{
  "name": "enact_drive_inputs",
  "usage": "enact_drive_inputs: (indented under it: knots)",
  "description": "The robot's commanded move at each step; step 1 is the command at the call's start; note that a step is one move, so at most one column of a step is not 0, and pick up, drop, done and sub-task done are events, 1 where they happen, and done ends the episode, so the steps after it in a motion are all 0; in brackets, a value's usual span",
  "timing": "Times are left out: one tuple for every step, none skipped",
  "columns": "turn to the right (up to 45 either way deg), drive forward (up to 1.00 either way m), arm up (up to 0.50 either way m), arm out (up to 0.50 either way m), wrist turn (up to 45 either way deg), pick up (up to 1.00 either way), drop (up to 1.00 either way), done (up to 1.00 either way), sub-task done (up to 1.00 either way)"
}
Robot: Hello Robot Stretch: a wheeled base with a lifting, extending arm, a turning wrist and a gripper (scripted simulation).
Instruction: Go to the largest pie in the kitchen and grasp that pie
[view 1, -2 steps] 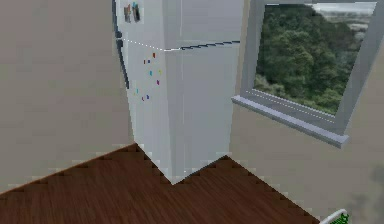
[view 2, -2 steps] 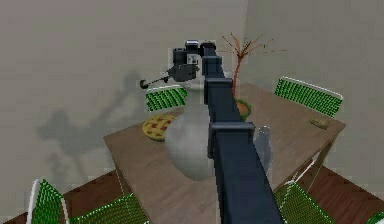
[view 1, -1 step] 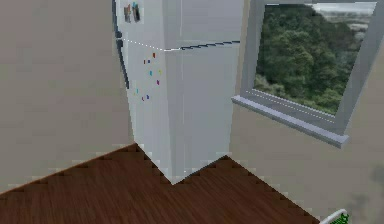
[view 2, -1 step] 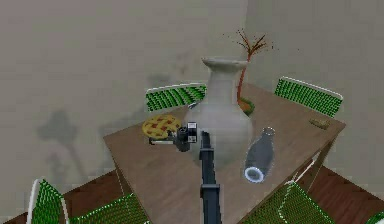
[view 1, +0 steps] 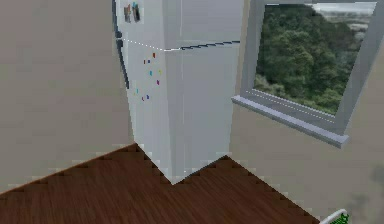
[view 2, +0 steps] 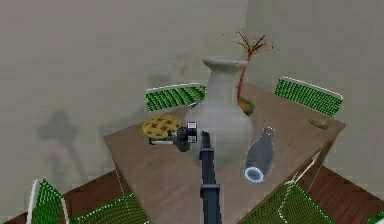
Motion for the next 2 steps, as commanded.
enact_drive_inputs:
  knots:
    - [0.0,0.0,0.1,0.0,0.0,0.0,0.0,0.0,0.0]
    - [0.0,0.0,0.0,0.0,0.0,0.0,0.0,1.0,0.0]
